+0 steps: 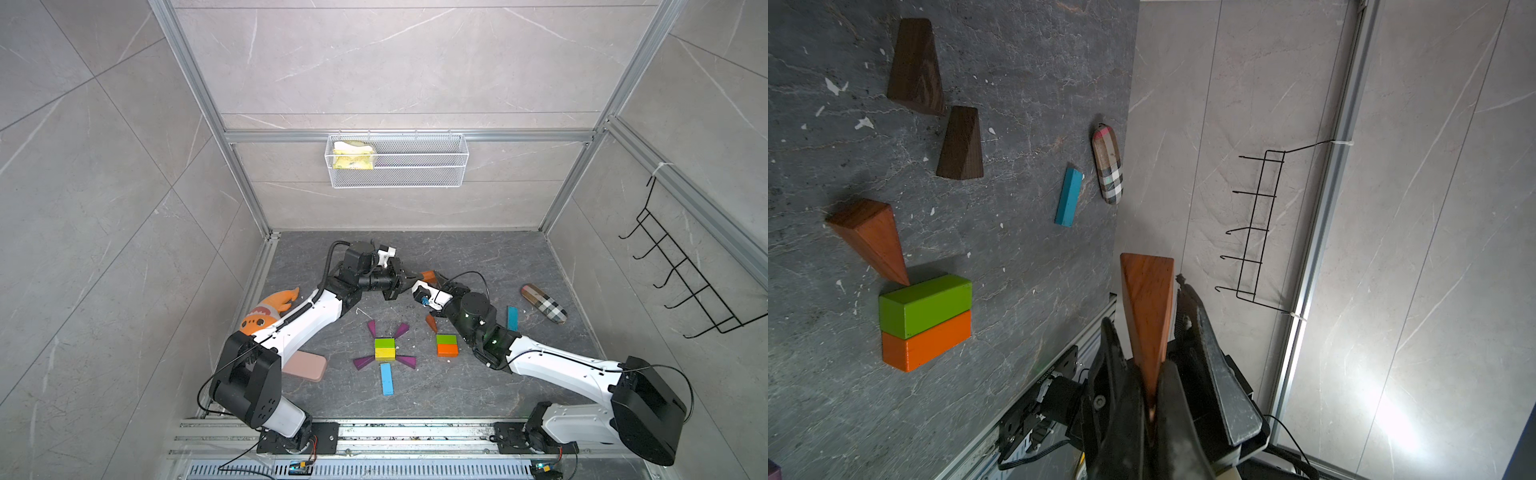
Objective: Assemble a small pinwheel with building blocks
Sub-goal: Pick up the building block from the center of the board.
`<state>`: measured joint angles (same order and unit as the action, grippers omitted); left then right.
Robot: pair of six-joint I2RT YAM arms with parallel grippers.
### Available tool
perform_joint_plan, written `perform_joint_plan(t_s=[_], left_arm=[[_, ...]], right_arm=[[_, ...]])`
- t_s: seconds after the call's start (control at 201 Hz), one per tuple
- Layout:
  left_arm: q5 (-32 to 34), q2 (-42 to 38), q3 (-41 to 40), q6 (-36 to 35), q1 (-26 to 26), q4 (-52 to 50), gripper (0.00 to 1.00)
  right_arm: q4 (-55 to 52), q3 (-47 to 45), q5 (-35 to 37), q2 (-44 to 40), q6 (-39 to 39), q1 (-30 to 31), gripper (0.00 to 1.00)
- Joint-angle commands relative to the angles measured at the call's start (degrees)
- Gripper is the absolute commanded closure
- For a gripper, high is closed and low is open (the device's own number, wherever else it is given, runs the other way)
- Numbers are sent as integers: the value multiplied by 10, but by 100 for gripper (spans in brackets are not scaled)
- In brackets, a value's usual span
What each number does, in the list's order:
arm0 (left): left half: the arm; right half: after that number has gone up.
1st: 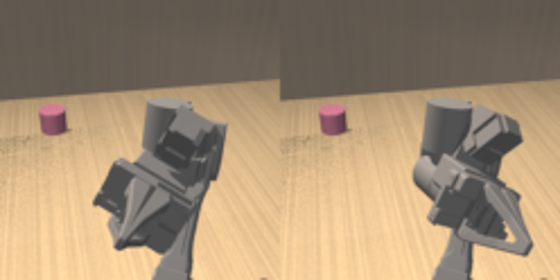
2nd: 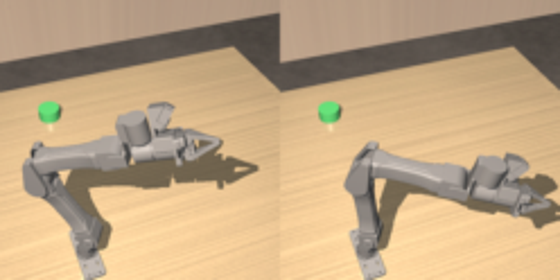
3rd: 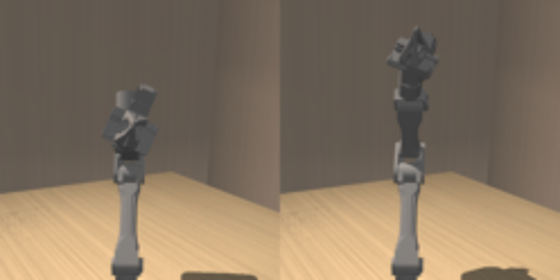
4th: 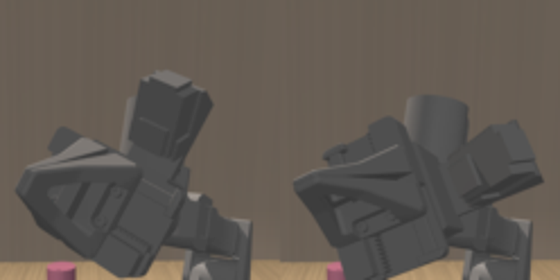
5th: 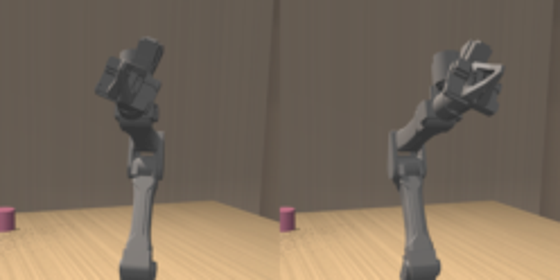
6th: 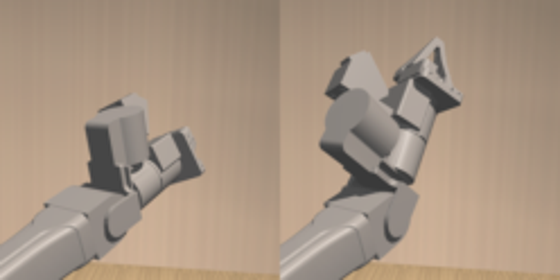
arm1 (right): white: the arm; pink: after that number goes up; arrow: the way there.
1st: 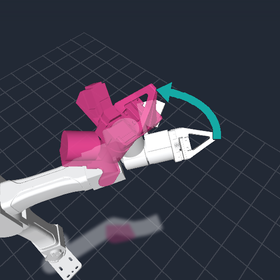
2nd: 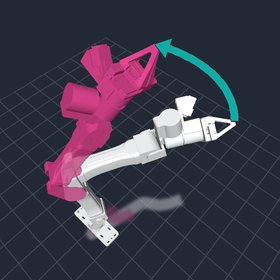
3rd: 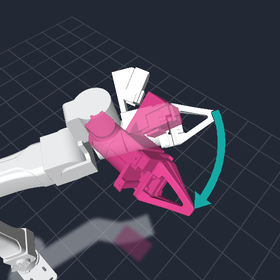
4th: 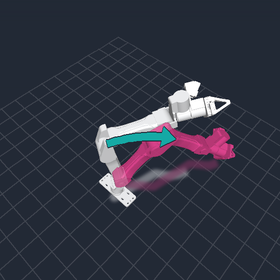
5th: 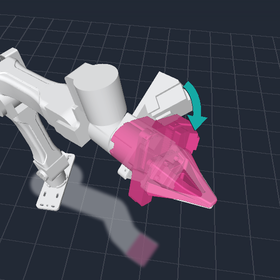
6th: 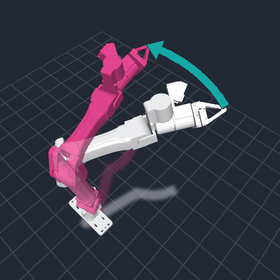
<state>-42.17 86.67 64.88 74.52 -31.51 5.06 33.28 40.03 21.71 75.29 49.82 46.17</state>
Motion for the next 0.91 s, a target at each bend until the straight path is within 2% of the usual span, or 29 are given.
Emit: perform_joint_plan(t_s=[0.0, 0.209, 0.458, 0.652, 0.712, 0.776, 0.836, 0.906], left_arm=[[-17, -27, -1, -19, -1, 1, 100], [-19, -28, -1, -27, -1, -7, 100], [-26, -31, -4, -33, -1, -14, 100], [-27, -33, -8, -32, -1, 2, 100], [-28, -33, -9, -32, -1, 6, 87], [-25, -34, -11, -34, 0, 8, 80], [-19, -36, -11, -37, 1, 5, 68], [-13, -41, -9, -47, 3, -3, 58]], right_arm=[[11, 19, 10, 6, 7, 2, 60], [5, 19, 11, 6, 12, 2, 66], [5, 18, 4, 7, 19, 2, 81], [0, 17, -3, 1, 21, 2, 82], [-1, 16, -2, -1, 23, 2, 82], [-6, 15, -1, -2, 24, 2, 82], [-5, 10, 1, -4, 28, 2, 82], [-2, 3, 6, -9, 35, 1, 81]])
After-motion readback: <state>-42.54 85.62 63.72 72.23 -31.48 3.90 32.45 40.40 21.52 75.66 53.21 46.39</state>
